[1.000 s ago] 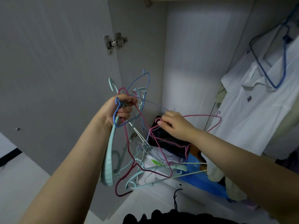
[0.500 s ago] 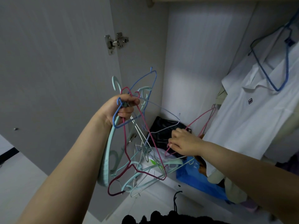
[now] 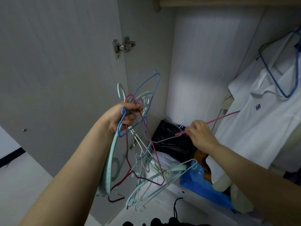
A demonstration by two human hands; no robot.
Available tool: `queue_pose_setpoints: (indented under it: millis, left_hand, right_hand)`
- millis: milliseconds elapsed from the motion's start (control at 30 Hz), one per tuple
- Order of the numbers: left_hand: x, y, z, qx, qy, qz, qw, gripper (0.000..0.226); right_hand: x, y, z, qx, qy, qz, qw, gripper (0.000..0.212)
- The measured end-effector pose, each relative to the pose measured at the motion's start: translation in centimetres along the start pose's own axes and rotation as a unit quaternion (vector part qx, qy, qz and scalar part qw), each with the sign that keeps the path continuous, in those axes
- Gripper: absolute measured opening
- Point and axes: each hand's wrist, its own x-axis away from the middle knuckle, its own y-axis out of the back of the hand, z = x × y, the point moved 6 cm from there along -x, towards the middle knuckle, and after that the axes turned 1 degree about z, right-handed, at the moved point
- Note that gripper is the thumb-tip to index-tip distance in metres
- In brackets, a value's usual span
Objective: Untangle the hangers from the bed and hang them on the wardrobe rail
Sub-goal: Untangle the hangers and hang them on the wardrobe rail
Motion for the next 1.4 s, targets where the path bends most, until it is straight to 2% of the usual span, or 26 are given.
queue_pose_setpoints:
  millis: [67, 167, 267, 367, 467, 600, 733, 833, 967, 1067, 1100, 1167, 1233, 1300, 1400]
  left_hand:
    - [-0.4, 0.2, 0.8, -0.004, 0.002, -0.019, 1.0, 0.023]
    - [-1.0, 0.2, 2.0, -0.013, 0.011, -0.029, 0.999, 0.021]
    - [-1.3, -0.4, 2.9, -0.01, 0.012, -0.023, 1.0, 0.017]
    - [-1.4, -2.0, 3.6, -0.013, -0.003, -0.007, 1.0, 0.016]
    - [-1.8, -3.5, 4.0, -0.01, -0.036, -0.007, 0.999, 0.024]
    - [-2.2, -4.3, 4.1, 0.025, -0.075, -0.013, 0.997, 0.026]
    - [-2.7, -4.3, 4.3, 0.024, -0.096, -0.018, 0.995, 0.018]
    - [-2.9, -4.6, 5.0, 0.057, -0.086, -0.014, 0.995, 0.022]
    - [-3.2, -5.7, 5.6, 0.047, -0.063, 0.035, 0.996, 0.017]
    - [-3.8, -5.9, 5.3, 0.098, -0.042, 0.024, 0.994, 0.028]
    - [-3.9, -6.0, 5.0, 0.113, -0.042, 0.019, 0.993, 0.029]
    - [-4.5, -5.9, 4.4, 0.114, -0.06, 0.001, 0.992, 0.025]
    - [-5.2, -5.8, 4.2, 0.094, -0.073, -0.016, 0.993, 0.022]
    - [-6.0, -5.4, 4.3, 0.075, -0.072, -0.032, 0.994, 0.021]
    - [-6.9, -4.6, 4.4, 0.081, -0.063, -0.049, 0.993, 0.024]
  right_hand:
    - [-2.7, 4.3, 0.6, -0.015, 0.0, -0.043, 0.999, 0.036]
    - [-5.5, 10.9, 1.8, -0.093, -0.008, -0.116, 0.989, 0.043]
    - [-7.8, 14.2, 1.7, -0.189, -0.107, -0.163, 0.962, 0.048]
    - [-10.4, 12.9, 1.2, -0.286, -0.212, -0.134, 0.925, 0.054]
    - [-11.8, 9.8, 2.2, -0.344, -0.254, -0.081, 0.9, 0.053]
    - [-11.4, 5.8, 3.8, -0.304, -0.261, 0.006, 0.916, 0.033]
    - [-10.9, 5.1, 3.7, -0.359, -0.246, 0.012, 0.9, 0.033]
    - [-10.7, 5.4, 4.7, -0.388, -0.21, 0.036, 0.897, 0.033]
    - [-10.7, 6.3, 5.8, -0.317, -0.2, 0.026, 0.927, 0.034]
    - [-9.4, 4.9, 6.1, -0.347, -0.214, 0.067, 0.91, 0.024]
    - [-8.4, 3.9, 6.1, -0.374, -0.225, 0.092, 0.895, 0.029]
    - [-5.8, 2.6, 5.9, -0.398, -0.24, 0.138, 0.874, 0.058]
    - [-3.2, 2.0, 5.4, -0.392, -0.233, 0.167, 0.874, 0.069]
    - [-0.7, 1.3, 4.5, -0.395, -0.221, 0.193, 0.871, 0.089]
    - [2.9, 0.2, 3.2, -0.339, -0.201, 0.255, 0.883, 0.11]
